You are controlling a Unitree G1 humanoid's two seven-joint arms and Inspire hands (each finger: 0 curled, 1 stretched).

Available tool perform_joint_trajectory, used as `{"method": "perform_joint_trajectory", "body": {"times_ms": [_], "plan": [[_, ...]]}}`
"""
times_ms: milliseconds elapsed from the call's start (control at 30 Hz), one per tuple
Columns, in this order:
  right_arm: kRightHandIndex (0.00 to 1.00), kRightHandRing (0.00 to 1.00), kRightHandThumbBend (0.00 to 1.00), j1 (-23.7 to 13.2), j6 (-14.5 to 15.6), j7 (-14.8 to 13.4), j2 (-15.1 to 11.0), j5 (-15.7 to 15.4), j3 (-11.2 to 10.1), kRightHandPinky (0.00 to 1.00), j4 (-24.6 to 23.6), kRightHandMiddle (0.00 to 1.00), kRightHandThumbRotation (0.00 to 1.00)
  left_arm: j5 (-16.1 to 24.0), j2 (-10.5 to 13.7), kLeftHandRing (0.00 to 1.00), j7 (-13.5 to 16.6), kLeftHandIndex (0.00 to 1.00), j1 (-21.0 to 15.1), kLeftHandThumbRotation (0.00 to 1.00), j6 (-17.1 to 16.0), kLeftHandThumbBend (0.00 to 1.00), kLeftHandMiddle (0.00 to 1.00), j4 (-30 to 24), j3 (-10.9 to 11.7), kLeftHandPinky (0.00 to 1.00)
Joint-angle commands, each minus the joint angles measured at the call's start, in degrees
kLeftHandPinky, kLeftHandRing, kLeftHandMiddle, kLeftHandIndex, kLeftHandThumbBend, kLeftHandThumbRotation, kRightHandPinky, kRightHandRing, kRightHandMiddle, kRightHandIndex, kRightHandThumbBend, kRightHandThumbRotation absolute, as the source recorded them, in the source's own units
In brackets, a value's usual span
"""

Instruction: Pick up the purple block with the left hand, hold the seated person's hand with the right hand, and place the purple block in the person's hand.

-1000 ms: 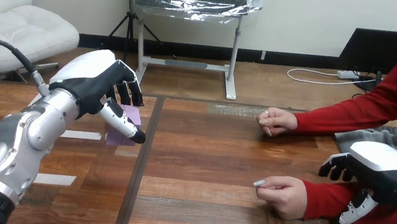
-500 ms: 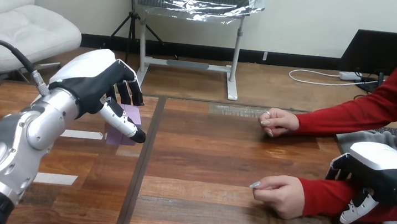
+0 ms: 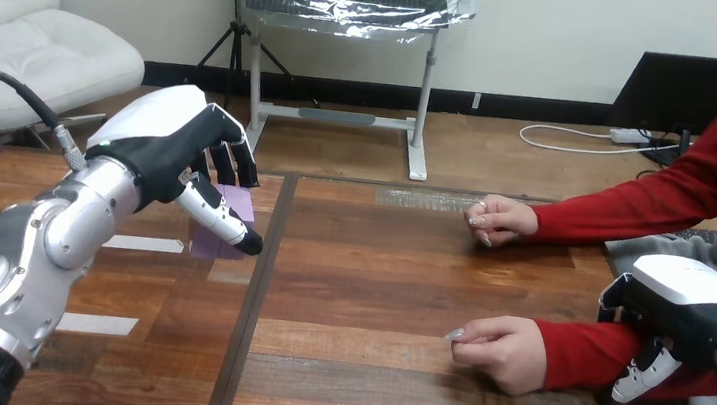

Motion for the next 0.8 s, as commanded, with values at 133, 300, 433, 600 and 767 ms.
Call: {"method": "perform_joint_trajectory", "body": {"times_ms": [133, 300, 433, 600, 767], "plan": [[0.41, 0.21, 0.91, -0.69, 0.65, 0.06, 2.49, -0.60, 2.29, 0.15, 2.20, 0.30, 0.07, -0.84, 0.57, 0.33, 0.54, 0.43, -2.33, 0.00, -0.35, 0.80, 0.41, -1.99, 2.00, 0.27], [0.40, 0.23, 0.91, -0.64, 0.69, 0.06, 2.61, -0.29, 2.22, 0.17, 2.33, 0.32, 0.09, -0.75, 0.48, 0.33, 0.23, 0.43, -2.42, 0.00, 0.34, 0.80, 0.41, -2.33, 1.99, 0.27], [0.39, 0.22, 0.92, -0.80, 0.91, 0.33, 2.70, -0.29, 2.37, 0.16, 2.51, 0.31, 0.10, -0.77, 0.44, 0.34, 0.18, 0.42, -2.43, 0.00, 0.49, 0.80, 0.42, -2.39, 2.00, 0.28], [0.38, 0.20, 0.91, -0.68, 0.56, 0.18, 2.67, 0.02, 2.20, 0.15, 2.36, 0.29, 0.11, -0.79, 0.37, 0.36, 0.04, 0.42, -2.54, 0.00, 0.47, 0.80, 0.43, -2.22, 2.04, 0.29], [0.37, 0.22, 0.90, -0.58, 0.03, 0.28, 2.67, 0.74, 1.85, 0.17, 2.35, 0.31, 0.11, -0.86, 0.23, 0.35, 0.40, 0.42, -2.58, 0.00, -0.01, 0.81, 0.42, -1.85, 2.15, 0.29]]}}
